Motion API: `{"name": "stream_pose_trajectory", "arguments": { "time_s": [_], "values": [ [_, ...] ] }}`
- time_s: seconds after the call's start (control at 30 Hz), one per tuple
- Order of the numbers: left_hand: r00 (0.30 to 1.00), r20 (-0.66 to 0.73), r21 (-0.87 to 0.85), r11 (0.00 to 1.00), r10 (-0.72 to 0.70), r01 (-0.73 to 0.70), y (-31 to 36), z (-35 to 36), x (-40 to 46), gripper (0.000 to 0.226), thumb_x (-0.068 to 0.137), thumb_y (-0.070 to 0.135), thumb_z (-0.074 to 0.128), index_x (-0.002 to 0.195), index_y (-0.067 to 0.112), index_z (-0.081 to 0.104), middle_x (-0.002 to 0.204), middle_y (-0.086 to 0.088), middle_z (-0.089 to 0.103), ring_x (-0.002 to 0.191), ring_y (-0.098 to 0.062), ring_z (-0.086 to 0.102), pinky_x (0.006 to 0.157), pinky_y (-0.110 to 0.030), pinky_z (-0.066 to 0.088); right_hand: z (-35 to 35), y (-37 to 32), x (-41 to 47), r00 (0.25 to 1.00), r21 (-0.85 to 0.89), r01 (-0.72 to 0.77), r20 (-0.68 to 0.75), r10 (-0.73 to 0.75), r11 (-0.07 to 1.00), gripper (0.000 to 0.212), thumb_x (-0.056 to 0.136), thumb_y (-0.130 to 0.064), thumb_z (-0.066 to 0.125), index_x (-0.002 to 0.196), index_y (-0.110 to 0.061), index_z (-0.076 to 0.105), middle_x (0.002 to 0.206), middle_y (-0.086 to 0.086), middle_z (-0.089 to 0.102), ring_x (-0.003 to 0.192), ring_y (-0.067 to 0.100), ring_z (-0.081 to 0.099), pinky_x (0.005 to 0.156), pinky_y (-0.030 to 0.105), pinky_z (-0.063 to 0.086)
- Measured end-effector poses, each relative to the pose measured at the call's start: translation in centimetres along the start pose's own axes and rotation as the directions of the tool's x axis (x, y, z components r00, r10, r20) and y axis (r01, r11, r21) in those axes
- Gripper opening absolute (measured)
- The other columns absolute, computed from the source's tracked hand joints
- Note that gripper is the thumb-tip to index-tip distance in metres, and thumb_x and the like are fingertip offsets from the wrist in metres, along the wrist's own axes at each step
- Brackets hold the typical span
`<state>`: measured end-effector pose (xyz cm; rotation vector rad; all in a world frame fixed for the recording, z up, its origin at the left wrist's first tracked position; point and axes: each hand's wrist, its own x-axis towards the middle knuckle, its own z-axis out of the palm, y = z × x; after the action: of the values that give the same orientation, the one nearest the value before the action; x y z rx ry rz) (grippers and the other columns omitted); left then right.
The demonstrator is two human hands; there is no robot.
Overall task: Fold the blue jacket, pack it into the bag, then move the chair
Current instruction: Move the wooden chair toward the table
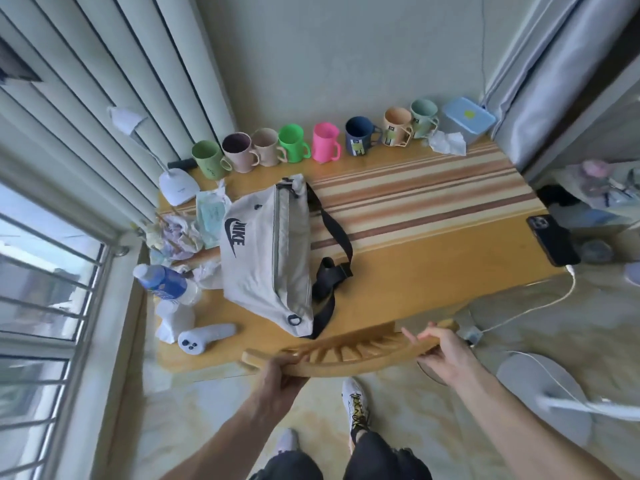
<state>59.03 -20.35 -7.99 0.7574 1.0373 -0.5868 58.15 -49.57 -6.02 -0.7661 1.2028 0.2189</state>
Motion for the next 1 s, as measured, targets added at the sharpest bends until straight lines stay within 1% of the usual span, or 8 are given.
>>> {"name": "stream_pose_trajectory", "arguments": {
  "time_s": [0.27,0.4,0.47,0.6,0.7,0.8,0.9,1.0],
  "values": [
    [0.993,-0.118,-0.048,0.999,-0.003,-0.002,-2.9,2.6,2.5,0.041,0.087,-0.015,0.042,0.124,-0.002,0.053,0.110,-0.026,0.061,0.088,-0.031,0.062,0.060,-0.034,0.063,-1.9,-3.7,4.8,0.993,0.001,-0.069,0.093,0.069,0.998,0.043,0.089,0.021,0.037,0.109,-0.017,0.040,0.107,0.016,0.051,0.109,0.039,0.064,0.090,0.052,0.050],
    [0.978,-0.206,0.077,0.997,0.025,-0.009,-3.0,2.9,2.6,0.030,0.093,-0.009,0.050,0.121,-0.003,0.058,0.090,-0.022,0.070,0.082,-0.030,0.065,0.051,-0.028,0.061,-2.3,-3.8,5.6,0.992,-0.059,-0.103,0.065,0.107,0.993,0.042,0.085,0.022,0.043,0.107,-0.013,0.046,0.111,0.022,0.056,0.110,0.037,0.066,0.087,0.047,0.051],
    [0.945,-0.321,0.214,0.977,0.068,0.003,-2.8,3.0,2.5,0.019,0.092,-0.001,0.064,0.110,-0.006,0.062,0.079,-0.018,0.069,0.074,-0.027,0.064,0.050,-0.027,0.060,-1.9,-4.0,5.3,0.998,-0.203,-0.054,-0.053,0.044,0.978,0.032,0.083,0.020,0.052,0.103,-0.004,0.054,0.106,0.020,0.061,0.095,0.031,0.068,0.079,0.043,0.054],
    [0.808,-0.535,0.478,0.877,0.245,0.050,-2.7,2.3,2.9,0.065,0.065,0.028,0.093,0.110,-0.007,0.063,0.092,-0.019,0.073,0.082,-0.032,0.072,0.076,-0.039,0.062,-1.9,-4.0,4.8,0.921,-0.718,0.115,-0.182,-0.345,0.687,0.042,0.082,-0.009,0.075,0.115,-0.009,0.050,0.103,0.012,0.062,0.084,0.030,0.058,0.074,0.035,0.045],
    [0.735,-0.508,0.740,0.665,0.450,0.105,-2.7,2.7,1.9,0.080,0.070,0.040,0.087,0.124,-0.001,0.045,0.115,-0.020,0.064,0.110,-0.038,0.063,0.090,-0.044,0.054,-2.4,-4.1,5.2,0.814,-0.955,0.279,0.181,-0.553,0.098,0.025,0.087,-0.023,0.072,0.109,-0.019,0.062,0.101,0.001,0.059,0.092,0.029,0.060,0.072,0.034,0.045],
    [0.667,-0.245,0.969,0.188,0.703,0.157,-2.8,2.6,1.1,0.075,0.082,0.051,0.072,0.140,0.012,0.045,0.142,-0.017,0.052,0.135,-0.036,0.045,0.109,-0.047,0.039,-3.0,-3.5,6.6,0.664,-0.807,0.282,0.555,-0.501,-0.519,0.025,0.092,-0.036,0.063,0.079,-0.017,0.073,0.082,0.002,0.071,0.085,0.027,0.064,0.089,0.043,0.048],
    [0.697,0.110,0.937,-0.308,0.708,0.165,-3.1,2.5,1.1,0.046,0.095,0.055,0.046,0.124,0.027,0.068,0.147,-0.008,0.055,0.141,-0.028,0.041,0.123,-0.047,0.021,-2.1,-2.5,6.1,0.687,-0.590,0.313,0.682,-0.251,-0.744,0.073,0.098,-0.059,0.009,0.080,-0.024,0.070,0.078,-0.005,0.070,0.079,0.018,0.063,0.104,0.047,0.039],
    [0.818,0.250,0.845,-0.529,0.519,0.078,-3.9,3.6,0.2,0.049,0.103,0.048,0.027,0.115,0.029,0.070,0.127,0.002,0.069,0.128,-0.023,0.054,0.124,-0.055,0.008,-1.3,-1.0,4.9,0.662,-0.491,0.425,0.741,-0.109,-0.760,0.104,0.083,-0.062,-0.026,0.097,-0.022,0.069,0.095,0.001,0.071,0.090,0.021,0.064,0.104,0.046,0.039]
  ]
}}
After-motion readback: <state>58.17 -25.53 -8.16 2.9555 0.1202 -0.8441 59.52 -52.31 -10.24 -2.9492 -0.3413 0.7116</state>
